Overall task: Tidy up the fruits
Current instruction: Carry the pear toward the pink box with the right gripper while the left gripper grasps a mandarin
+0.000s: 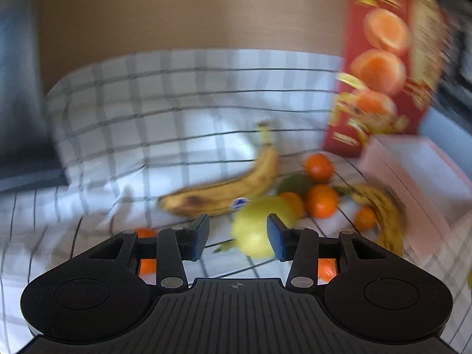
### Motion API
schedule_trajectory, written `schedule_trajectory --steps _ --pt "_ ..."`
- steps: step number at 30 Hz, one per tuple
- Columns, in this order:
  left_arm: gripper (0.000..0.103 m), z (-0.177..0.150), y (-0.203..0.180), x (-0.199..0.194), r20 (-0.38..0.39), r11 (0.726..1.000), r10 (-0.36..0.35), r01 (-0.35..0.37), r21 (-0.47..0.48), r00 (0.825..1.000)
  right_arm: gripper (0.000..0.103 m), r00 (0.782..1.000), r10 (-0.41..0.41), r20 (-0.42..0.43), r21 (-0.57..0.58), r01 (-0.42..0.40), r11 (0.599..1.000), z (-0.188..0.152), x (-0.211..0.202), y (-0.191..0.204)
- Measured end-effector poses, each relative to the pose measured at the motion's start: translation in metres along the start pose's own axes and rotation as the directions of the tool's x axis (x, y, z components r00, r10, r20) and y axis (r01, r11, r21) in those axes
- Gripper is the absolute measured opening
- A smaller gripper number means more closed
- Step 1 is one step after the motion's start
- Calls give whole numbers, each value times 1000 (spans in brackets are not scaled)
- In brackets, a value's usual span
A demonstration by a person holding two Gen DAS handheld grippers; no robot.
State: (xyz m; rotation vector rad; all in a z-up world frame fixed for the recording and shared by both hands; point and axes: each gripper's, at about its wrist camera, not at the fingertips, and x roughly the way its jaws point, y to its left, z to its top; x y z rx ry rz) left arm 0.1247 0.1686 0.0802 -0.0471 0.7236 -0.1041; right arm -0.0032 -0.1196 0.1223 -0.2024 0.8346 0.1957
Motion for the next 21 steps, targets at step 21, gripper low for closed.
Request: schedule_trajectory --steps 21 --pt "46 15 -126 66 -204 956 -219 251 150 954 58 998 -58 -36 129 62 990 -25 -23 -30"
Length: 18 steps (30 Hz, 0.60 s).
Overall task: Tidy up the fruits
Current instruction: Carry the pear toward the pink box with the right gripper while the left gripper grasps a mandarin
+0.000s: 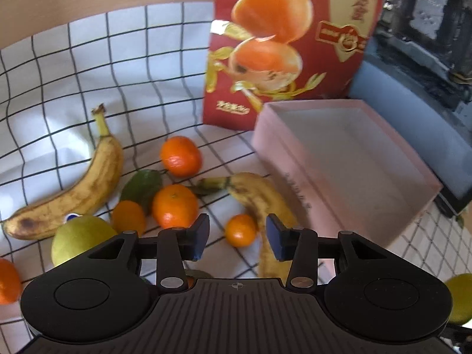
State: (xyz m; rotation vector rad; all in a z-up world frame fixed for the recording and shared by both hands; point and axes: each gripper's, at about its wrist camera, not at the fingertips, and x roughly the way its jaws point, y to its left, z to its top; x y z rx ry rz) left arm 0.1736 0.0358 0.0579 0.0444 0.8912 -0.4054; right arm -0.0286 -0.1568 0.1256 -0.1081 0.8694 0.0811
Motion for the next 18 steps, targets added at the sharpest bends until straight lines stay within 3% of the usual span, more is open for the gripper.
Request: schedule_trajectory --steps 3,7,12,18 --pt "46 -3 3 -10 -3 1000 20 -20 13 1000 58 1000 -18 -8 24 18 1000 -6 -2 -8" --pt "46 -21 0 -39 75 991 121 -124 42 990 58 1000 -28 -13 62 28 998 -11 -4 -19" --pt "49 -45 -1 -35 23 989 143 -144 46 990 58 1000 -9 -23 83 11 997 -13 1 -26" --pt "49 -45 2 -27 10 976 213 -213 37 977 58 1000 15 -14 43 -14 999 -6 3 -20"
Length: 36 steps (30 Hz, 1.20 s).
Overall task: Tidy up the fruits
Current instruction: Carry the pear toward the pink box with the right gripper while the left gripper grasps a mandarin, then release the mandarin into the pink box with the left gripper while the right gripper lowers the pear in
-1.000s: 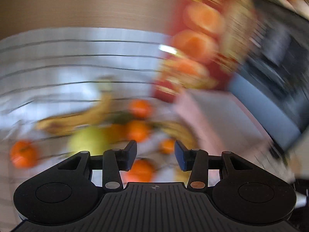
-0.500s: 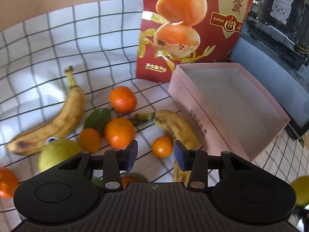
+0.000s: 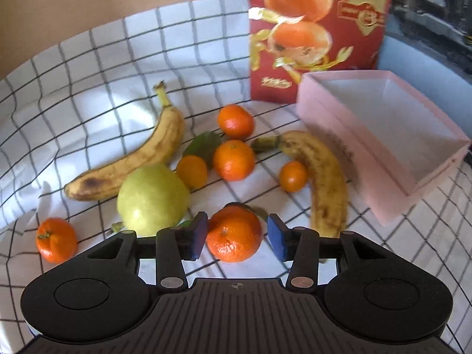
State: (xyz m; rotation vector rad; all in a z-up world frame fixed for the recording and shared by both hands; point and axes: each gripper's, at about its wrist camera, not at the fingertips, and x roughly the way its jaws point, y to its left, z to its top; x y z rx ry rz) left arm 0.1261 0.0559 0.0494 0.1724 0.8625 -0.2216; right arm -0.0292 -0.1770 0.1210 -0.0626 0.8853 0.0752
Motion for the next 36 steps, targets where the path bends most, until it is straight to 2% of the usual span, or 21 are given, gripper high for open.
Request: schedule_trajectory --steps 5,11,13,15,18,21,23,26,28,30,32,34,36 --pt "52 -5 12 8 -38 996 -23 20 -81 999 58 1000 2 12 -34 -1 999 1 -6 3" --pt "48 -4 14 0 21 994 -18 21 -111 1000 58 1000 -8 10 -30 9 1000 0 -8 -6" --pt "48 2 12 -14 69 992 -29 37 -122 997 58 1000 -11 14 -27 12 1000 0 -10 -8" --pt "48 15 8 -33 140 989 -68 84 -118 988 58 1000 -12 25 -25 13 1000 2 -13 -12" --pt "48 47 -8 -54 225 989 -117 135 -65 967 58 999 -12 48 -23 13 1000 10 -17 -18" --pt "48 87 -36 -54 251 986 -167 168 17 953 58 997 -12 77 -34 14 999 21 -21 -23" --pt "48 109 -60 -43 231 981 -187 171 88 955 58 996 -4 93 -44 8 999 26 -24 -26" --pt "48 136 -107 -5 137 966 -185 155 207 973 58 994 11 107 -70 -4 998 29 -28 -34" --pt "48 140 -129 21 72 955 -156 132 267 985 58 993 17 113 -85 -8 996 30 -28 -42" --pt "48 142 -150 51 2 944 -81 76 322 997 58 993 20 114 -83 -10 997 31 -25 -54" --pt "48 141 -161 73 -54 937 -11 29 349 998 58 993 27 113 -69 -19 997 32 -20 -66" --pt "48 141 -170 94 -105 922 59 -14 386 993 58 993 35 111 -62 -28 998 33 -16 -78" --pt "49 139 -181 108 -118 890 139 -71 451 983 58 993 45 109 -56 -39 998 34 -12 -88"
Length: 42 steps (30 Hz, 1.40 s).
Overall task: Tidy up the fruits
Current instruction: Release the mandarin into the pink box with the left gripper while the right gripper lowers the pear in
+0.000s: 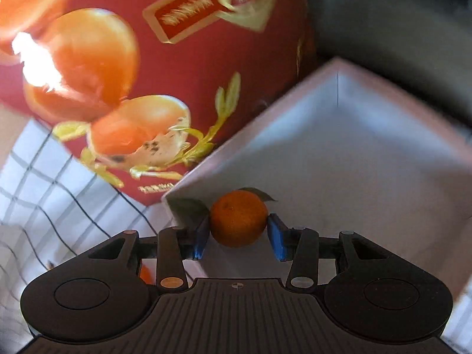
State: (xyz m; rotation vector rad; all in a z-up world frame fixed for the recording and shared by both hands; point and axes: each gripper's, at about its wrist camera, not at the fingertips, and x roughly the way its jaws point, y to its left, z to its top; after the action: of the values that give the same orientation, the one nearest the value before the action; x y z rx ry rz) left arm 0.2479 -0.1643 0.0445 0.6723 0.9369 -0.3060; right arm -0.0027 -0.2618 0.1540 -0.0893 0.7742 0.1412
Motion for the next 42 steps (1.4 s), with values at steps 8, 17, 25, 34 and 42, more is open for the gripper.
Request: schedule_trajectory --steps 8,17,25,34,42 --pt "49 11 3 6 -53 998 35 -38 -40 998 58 998 56 2 -9 -56 998 3 9 -23" --pt "49 -66 92 -101 273 850 -90 217 -480 958 58 981 193 10 0 -193 981 48 32 -15" --pt "45 -191 110 -142 283 656 -22 227 -720 959 58 940 326 -101 18 -326 945 93 114 31" --pt "45 -297 92 -132 182 513 -77 196 -836 980 60 882 355 -310 72 -350 934 85 177 53" --pt "45 -319 93 -133 180 482 -85 199 -853 980 62 895 349 -278 22 -357 934 86 167 57"
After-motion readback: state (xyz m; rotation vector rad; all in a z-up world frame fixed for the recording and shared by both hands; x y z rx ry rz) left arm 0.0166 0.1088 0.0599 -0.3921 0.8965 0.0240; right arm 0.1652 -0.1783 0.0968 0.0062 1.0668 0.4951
